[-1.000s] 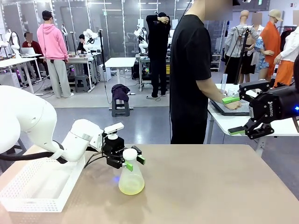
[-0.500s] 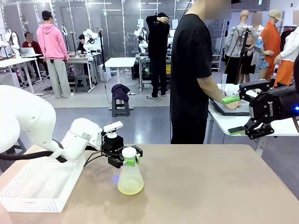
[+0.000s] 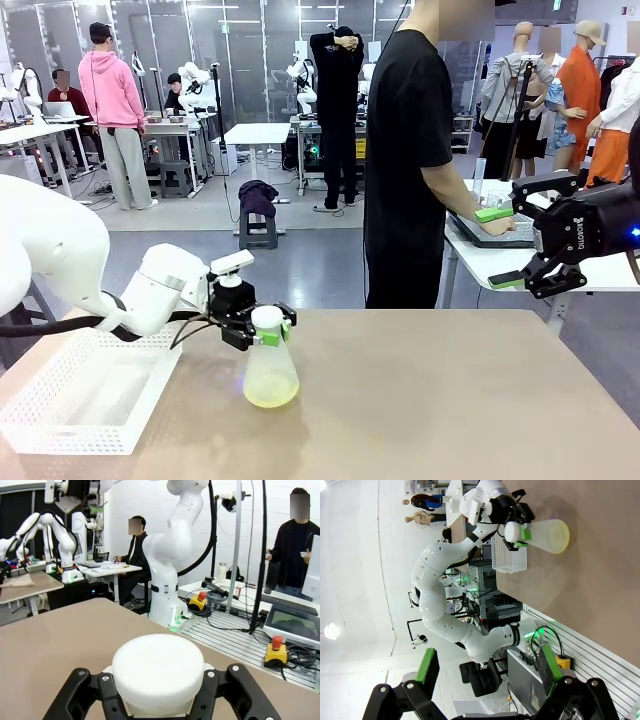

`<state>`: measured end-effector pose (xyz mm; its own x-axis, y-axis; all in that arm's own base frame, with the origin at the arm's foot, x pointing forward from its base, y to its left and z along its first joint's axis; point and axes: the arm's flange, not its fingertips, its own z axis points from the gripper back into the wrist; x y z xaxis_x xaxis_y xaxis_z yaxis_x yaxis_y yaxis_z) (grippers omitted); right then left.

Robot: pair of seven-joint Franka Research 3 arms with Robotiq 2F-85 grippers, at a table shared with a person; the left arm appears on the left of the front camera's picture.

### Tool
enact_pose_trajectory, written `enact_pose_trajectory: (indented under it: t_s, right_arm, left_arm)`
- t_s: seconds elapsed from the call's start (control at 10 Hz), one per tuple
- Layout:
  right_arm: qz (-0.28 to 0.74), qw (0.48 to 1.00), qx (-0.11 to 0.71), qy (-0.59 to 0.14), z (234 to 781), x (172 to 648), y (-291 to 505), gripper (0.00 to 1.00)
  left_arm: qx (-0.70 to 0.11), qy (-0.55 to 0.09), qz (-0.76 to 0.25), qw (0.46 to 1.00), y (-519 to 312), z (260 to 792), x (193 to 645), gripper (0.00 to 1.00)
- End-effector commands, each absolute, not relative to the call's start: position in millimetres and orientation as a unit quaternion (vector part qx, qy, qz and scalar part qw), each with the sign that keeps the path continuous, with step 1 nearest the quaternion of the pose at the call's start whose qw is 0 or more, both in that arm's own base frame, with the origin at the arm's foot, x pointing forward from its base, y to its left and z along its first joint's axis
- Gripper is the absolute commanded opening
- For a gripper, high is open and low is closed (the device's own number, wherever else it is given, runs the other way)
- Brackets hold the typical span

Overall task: Prepare the solutions needed for the experiment.
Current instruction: When the human places the Big flask in the center of the table, pick up the Big flask and place it in the left Organizing basket.

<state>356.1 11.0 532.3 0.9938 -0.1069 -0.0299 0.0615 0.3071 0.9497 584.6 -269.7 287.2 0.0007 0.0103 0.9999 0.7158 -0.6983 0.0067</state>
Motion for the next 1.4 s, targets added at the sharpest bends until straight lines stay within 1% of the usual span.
enact_pose_trajectory:
  t_s: [0.0, 0.3, 0.5, 0.7, 1.0, 1.3]
  right_arm:
    - [-0.049, 0.807, 0.589, -0.021, 533, 356, 12, 1.00]
    - [-0.049, 0.807, 0.589, -0.021, 533, 356, 12, 1.00]
    - [-0.049, 0.807, 0.589, -0.021, 533, 356, 12, 1.00]
    - [-0.049, 0.807, 0.589, -0.021, 533, 356, 12, 1.00]
    - [-0.049, 0.807, 0.589, -0.021, 533, 356, 12, 1.00]
    - [-0.049, 0.807, 0.589, -0.021, 533, 356, 12, 1.00]
  left_arm:
    - [-0.649, -0.284, -0.663, 0.242, -236, 324, 570, 0.07]
    - [-0.632, -0.312, -0.664, 0.249, -160, 379, 568, 0.07]
    - [-0.602, -0.349, -0.668, 0.264, -104, 412, 567, 0.07]
    - [-0.567, -0.401, -0.659, 0.289, -40, 432, 568, 0.07]
    - [-0.543, -0.438, -0.624, 0.351, 23, 424, 566, 0.07]
    - [-0.567, -0.436, -0.591, 0.374, 50, 387, 565, 0.07]
